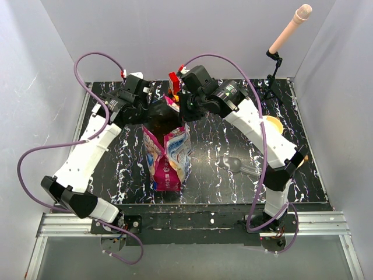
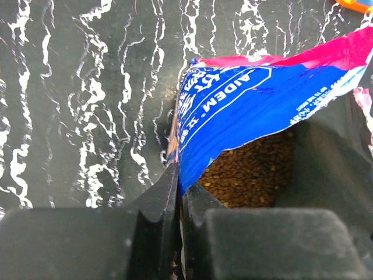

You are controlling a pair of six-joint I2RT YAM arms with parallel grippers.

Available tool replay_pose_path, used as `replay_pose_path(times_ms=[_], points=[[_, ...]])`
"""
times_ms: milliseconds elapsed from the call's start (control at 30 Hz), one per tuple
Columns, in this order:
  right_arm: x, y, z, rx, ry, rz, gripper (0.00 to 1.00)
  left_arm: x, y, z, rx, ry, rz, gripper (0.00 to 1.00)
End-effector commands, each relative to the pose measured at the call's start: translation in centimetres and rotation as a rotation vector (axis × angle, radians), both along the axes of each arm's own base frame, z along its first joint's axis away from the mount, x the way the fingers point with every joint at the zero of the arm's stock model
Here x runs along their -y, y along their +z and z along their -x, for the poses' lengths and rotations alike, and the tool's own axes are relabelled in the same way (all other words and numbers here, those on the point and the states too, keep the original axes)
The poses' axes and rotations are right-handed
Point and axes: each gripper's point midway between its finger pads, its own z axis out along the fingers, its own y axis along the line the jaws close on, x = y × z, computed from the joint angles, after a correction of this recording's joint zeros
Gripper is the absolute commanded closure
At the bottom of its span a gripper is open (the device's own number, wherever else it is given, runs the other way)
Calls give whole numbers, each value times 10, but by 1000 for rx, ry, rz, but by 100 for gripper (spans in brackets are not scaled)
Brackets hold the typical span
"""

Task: Serve the pet food

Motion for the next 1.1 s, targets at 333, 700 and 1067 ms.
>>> replay_pose_path(times_ms=[333,700,1067], points=[[-51,114,-21,12,30,-564,99,-6,136,-33,337,94,123,100],[1,-3,5,-302,43,-324,99,29,51,-7,162,-45,252,100],[41,-10,18,-295,-9,-125,99,41,71,-1,95,-12,414,100]])
